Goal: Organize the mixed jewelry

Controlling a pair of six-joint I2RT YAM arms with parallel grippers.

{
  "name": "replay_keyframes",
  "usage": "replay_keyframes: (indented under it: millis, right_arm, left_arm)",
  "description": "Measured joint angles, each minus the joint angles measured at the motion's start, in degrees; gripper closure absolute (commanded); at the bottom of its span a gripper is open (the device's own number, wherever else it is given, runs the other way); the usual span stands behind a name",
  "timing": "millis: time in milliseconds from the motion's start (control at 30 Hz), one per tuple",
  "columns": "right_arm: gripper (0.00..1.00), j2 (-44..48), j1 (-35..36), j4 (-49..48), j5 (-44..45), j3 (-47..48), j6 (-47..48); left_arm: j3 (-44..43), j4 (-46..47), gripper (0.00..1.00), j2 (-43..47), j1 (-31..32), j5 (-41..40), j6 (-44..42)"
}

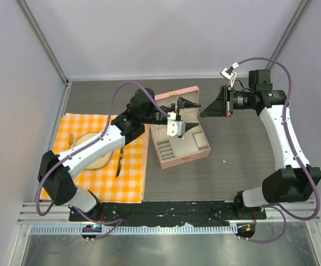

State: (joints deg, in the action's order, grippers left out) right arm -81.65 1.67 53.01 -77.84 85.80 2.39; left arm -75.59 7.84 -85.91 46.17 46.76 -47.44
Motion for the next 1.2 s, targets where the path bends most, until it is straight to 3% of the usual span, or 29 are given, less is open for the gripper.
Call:
replay_keyframes:
  millis: [1200]
  right_arm:
    - [0.99,3.30,0.00,-4.81,-1.42,-3.32,-3.85]
  left_arm:
    - [-0.15,-0.26,0.61,-1.38,0.02,0.87,-0.57]
